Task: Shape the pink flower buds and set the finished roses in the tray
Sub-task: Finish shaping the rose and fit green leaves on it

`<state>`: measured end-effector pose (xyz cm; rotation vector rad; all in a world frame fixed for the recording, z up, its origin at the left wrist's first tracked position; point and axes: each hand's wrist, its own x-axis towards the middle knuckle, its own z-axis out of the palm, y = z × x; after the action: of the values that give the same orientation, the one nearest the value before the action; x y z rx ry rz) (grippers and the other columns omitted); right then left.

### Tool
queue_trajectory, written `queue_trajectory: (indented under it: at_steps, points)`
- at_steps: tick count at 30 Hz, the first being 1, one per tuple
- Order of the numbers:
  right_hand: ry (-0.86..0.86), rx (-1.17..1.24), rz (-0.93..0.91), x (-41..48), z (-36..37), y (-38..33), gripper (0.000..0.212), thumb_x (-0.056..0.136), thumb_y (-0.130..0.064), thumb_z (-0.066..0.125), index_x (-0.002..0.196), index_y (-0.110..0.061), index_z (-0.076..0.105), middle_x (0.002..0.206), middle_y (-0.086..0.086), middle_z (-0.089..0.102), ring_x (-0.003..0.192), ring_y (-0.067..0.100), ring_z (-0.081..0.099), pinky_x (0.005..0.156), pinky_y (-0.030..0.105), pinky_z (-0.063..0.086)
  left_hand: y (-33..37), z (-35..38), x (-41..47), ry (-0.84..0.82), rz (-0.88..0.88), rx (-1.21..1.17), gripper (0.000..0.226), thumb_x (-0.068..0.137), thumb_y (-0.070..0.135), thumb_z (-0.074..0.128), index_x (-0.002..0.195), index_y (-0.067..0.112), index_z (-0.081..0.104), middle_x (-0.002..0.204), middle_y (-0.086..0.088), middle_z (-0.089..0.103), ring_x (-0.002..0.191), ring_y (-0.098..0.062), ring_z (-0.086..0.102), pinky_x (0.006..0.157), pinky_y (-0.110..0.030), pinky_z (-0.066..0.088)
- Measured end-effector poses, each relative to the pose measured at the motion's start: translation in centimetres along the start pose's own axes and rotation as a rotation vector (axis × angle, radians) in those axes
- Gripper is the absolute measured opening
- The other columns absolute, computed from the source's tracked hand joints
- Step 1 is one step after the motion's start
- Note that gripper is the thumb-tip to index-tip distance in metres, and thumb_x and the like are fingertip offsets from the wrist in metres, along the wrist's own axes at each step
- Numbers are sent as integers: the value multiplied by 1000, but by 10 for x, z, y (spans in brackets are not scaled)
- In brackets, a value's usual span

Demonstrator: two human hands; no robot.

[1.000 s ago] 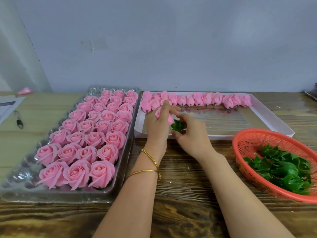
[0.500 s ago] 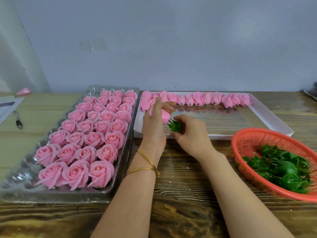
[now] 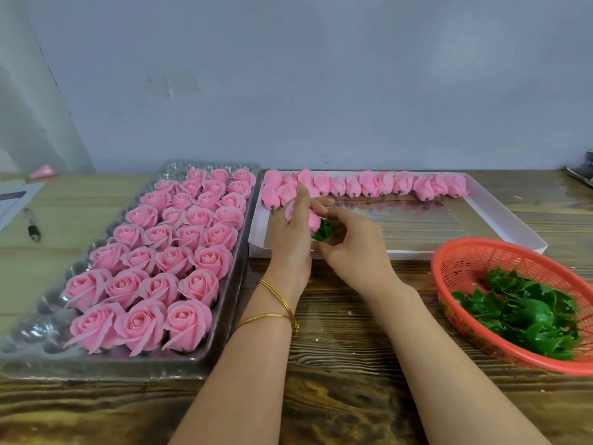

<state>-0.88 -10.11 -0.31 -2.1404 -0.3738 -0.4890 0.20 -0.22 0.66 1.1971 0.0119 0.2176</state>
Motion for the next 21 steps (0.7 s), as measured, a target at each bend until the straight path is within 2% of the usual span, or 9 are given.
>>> queue_trajectory:
  at_steps: [5,9,13,15,17,19,21]
  points:
    - [-9,60,46,0,0,-1,48,72,-4,76,115,-24,66,86,-18,64,75,2,61,70,16,51,0,-1,1,4,15,14,52,100,37,47,53,22,63,86,-1,74,95,-22,68,90,-43,52]
    - [-15,159,86,-1,-2,-2,50,70,5,63,113,-21,68,85,-12,66,75,4,62,74,23,53,1,-1,1,10,39,27,52,100,35,47,52,22,63,84,-1,73,93,-20,68,98,-49,48]
    - [-40,311,143,0,-5,-5,44,70,-5,57,106,-27,68,85,-19,66,79,-9,61,76,14,46,2,-2,0,6,54,77,51,100,37,45,54,26,62,90,-2,74,93,-15,68,95,-42,48]
    - [-49,383,174,2,-6,-5,42,75,-3,54,102,-32,69,85,-24,69,88,-9,63,84,18,49,1,-2,0,6,60,108,51,100,39,44,54,27,63,91,-1,74,94,-12,67,96,-40,45]
    - [-46,422,194,3,-6,-3,48,85,5,51,95,-39,69,80,-28,69,88,-6,65,88,26,53,0,-2,0,2,78,138,51,100,40,44,54,29,63,91,1,74,95,-11,66,97,-39,44]
    - [-43,451,201,5,-5,-1,54,91,9,47,90,-41,68,79,-29,70,86,-5,66,85,24,55,-1,-2,0,-9,106,146,50,101,38,44,55,30,64,90,0,74,93,-10,67,92,-35,45]
    - [-41,496,213,5,-6,1,51,92,11,47,91,-34,69,79,-27,71,84,-5,68,77,18,55,-1,-2,0,-11,113,141,50,100,37,44,55,30,64,88,1,74,91,-9,67,91,-34,44]
